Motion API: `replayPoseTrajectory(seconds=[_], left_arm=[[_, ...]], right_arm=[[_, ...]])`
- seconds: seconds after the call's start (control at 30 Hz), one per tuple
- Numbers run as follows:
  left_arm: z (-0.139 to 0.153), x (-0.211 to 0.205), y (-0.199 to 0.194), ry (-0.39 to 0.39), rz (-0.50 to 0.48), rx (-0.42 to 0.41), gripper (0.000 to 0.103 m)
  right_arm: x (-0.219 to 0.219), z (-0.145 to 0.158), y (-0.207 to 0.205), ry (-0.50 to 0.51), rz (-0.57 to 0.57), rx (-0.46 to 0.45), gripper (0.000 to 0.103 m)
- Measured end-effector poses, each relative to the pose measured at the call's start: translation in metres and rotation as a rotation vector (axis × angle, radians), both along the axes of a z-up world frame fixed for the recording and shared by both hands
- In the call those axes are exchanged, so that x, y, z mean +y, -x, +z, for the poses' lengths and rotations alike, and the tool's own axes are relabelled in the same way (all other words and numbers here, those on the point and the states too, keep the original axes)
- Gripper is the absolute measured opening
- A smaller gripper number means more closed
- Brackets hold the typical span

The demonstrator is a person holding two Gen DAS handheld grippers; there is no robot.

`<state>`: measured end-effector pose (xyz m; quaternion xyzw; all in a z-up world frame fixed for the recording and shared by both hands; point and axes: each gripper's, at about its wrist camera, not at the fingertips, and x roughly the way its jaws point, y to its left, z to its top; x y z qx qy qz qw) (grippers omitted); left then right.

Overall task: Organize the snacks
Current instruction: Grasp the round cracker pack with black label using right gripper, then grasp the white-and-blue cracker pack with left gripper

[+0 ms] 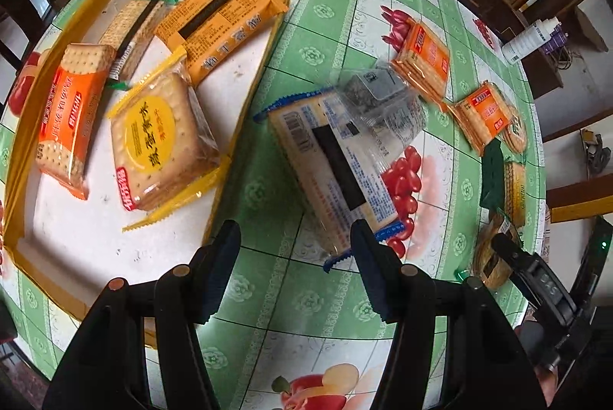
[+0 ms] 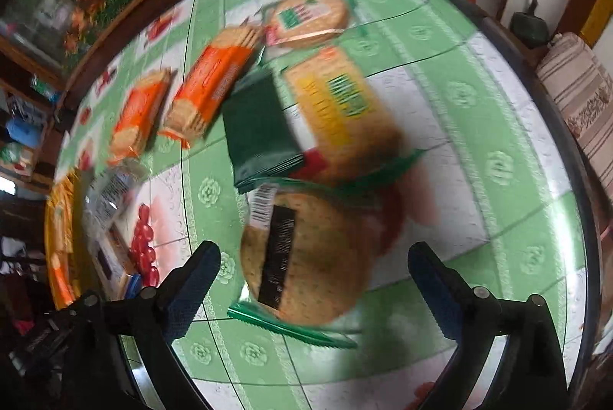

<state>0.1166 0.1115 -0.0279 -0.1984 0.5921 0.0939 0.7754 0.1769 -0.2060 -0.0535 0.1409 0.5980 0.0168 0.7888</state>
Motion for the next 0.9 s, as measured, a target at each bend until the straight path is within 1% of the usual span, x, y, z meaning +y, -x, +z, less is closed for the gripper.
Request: replayPoseTrajectory(seconds=[0.1,0.13,0.17,0.23,0.27,0.3,0.33,0.4,0.5,0.53,0.57,0.63,0.77,0.83,0.87,0.9], left_arm=[[0.001,0.006,-0.001,-0.001,0.009,0.002,0.058],[0.000,0.008,-0.002,0.004,0.018,0.002,0.058],[-0.002,0.010,-0.004,0.021,0.028,0.003,0.058],[-0.004,0.010,-0.006,0.031,0.052,0.011,0.058],[-0.005,0.008,-0.009,0.037,0.063,0.012,0.058],[-0.005,0.005,-0.012,0.043,0.074,0.010,0.058],[-0.005,0.001,-0.014,0.043,0.084,0.008,0.058],[-0.005,-0.007,-0.019,0.048,0.107,0.001,0.058],[-0.006,-0.024,-0.028,0.079,0.158,-0.026,0.058],[-0.007,-0.029,-0.031,0.077,0.162,-0.028,0.058],[-0.008,-0.034,-0.036,0.052,0.169,-0.023,0.058],[-0.009,-0.043,-0.042,-0.022,0.184,-0.008,0.058],[-0.012,-0.050,-0.046,-0.093,0.218,0.027,0.058],[-0.013,-0.047,-0.045,-0.135,0.252,0.065,0.058],[-0.015,-0.043,-0.042,-0.136,0.283,0.088,0.058],[-0.017,-0.040,-0.038,-0.116,0.309,0.094,0.058]], right_arm=[[0.014,-0.005,-0.005,0.071,0.008,0.000,0.101],[0.018,-0.008,-0.007,0.081,0.016,0.011,0.101],[0.021,-0.011,-0.007,0.089,0.025,0.017,0.099],[0.027,-0.014,-0.007,0.142,0.043,0.020,0.096],[0.029,-0.014,-0.006,0.164,0.055,0.011,0.090],[0.030,-0.013,-0.005,0.173,0.063,0.003,0.085],[0.029,-0.013,-0.005,0.182,0.072,0.001,0.084],[0.026,-0.013,-0.003,0.182,0.089,0.004,0.083],[0.019,-0.013,-0.001,0.182,0.115,0.005,0.084],[0.017,-0.013,-0.001,0.182,0.120,0.005,0.084],[0.016,-0.013,0.000,0.180,0.129,0.004,0.084],[0.016,-0.012,0.001,0.179,0.146,0.002,0.084],[0.016,-0.012,0.003,0.176,0.176,-0.003,0.085],[0.016,-0.012,0.003,0.176,0.185,-0.003,0.086],[0.016,-0.012,0.003,0.175,0.191,-0.003,0.086],[0.016,-0.012,0.002,0.171,0.193,-0.004,0.086]])
